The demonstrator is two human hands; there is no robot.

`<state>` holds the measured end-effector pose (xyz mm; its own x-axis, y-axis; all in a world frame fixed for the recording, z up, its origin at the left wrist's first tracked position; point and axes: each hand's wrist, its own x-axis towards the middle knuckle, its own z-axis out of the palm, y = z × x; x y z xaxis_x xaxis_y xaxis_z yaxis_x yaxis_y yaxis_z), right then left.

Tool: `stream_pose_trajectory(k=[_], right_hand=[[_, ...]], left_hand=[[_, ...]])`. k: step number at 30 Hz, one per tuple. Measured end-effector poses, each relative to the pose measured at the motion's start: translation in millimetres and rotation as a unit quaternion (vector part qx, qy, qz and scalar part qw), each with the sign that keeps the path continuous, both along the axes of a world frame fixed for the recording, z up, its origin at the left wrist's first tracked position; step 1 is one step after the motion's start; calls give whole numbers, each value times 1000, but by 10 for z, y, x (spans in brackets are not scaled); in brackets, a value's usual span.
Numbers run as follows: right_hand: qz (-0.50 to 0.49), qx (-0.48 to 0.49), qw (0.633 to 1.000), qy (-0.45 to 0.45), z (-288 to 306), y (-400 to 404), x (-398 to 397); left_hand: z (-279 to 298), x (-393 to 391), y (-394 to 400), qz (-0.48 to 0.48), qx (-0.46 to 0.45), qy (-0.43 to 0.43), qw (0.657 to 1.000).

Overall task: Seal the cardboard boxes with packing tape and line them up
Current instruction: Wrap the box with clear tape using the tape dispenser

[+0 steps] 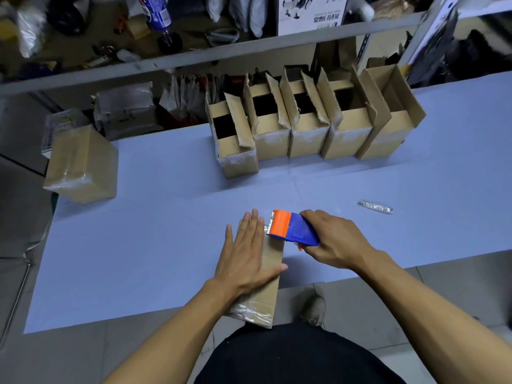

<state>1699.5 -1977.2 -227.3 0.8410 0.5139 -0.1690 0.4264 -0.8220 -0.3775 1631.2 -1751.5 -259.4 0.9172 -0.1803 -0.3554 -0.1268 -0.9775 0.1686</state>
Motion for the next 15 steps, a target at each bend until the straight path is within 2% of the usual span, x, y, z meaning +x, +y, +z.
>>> stream_pose_trajectory(k=[4, 15], right_hand=[[-14, 19, 1000, 20, -49, -198, -59], [-64, -9, 996, 61, -81, -638, -150]], left_hand=[[14, 2, -27, 7, 4, 3, 1000], [42, -9, -49, 20, 4, 2, 1000]])
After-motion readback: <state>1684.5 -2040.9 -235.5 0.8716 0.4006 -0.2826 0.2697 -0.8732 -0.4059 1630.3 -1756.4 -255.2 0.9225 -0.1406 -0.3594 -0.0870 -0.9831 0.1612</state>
